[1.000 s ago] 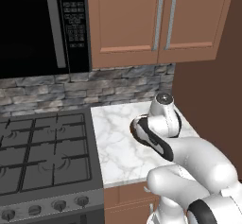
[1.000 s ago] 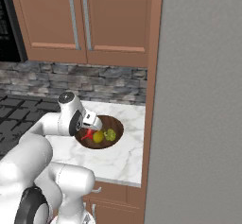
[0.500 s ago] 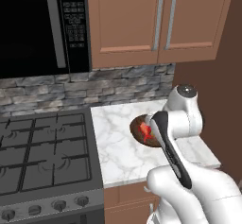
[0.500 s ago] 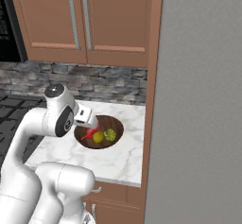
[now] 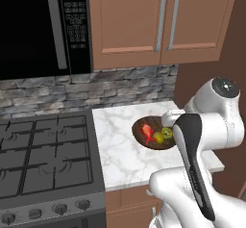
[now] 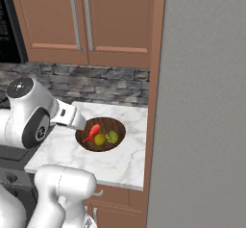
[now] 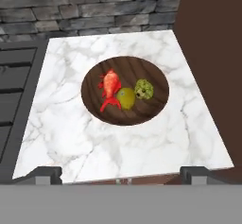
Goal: Take the lemon, broccoli, and fish from the freezer and place them in the bowl on the counter.
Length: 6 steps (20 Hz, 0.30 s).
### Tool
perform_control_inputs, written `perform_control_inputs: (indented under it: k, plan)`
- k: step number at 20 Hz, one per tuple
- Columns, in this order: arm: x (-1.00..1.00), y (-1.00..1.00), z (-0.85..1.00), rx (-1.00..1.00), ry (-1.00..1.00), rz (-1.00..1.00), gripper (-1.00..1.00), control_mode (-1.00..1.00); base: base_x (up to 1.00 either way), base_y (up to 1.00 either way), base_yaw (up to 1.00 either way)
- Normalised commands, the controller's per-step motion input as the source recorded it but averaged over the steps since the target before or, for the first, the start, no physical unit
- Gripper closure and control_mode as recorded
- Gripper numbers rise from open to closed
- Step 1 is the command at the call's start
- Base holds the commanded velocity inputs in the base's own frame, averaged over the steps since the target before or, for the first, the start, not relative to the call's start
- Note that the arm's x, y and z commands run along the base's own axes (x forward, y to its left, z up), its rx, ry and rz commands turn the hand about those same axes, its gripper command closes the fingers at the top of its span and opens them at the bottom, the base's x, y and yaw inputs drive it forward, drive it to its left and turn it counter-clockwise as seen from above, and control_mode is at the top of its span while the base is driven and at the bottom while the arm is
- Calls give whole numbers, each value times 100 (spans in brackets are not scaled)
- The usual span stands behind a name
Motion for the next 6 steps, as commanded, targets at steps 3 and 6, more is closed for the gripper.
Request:
perform_control_inputs:
  k: [3, 6]
  plan:
    - [-66, 0, 100, 0, -3, 0, -100, -100, 0, 0, 0]
    - [-62, -14, 72, 0, 0, 0, -100, -100, 0, 0, 0]
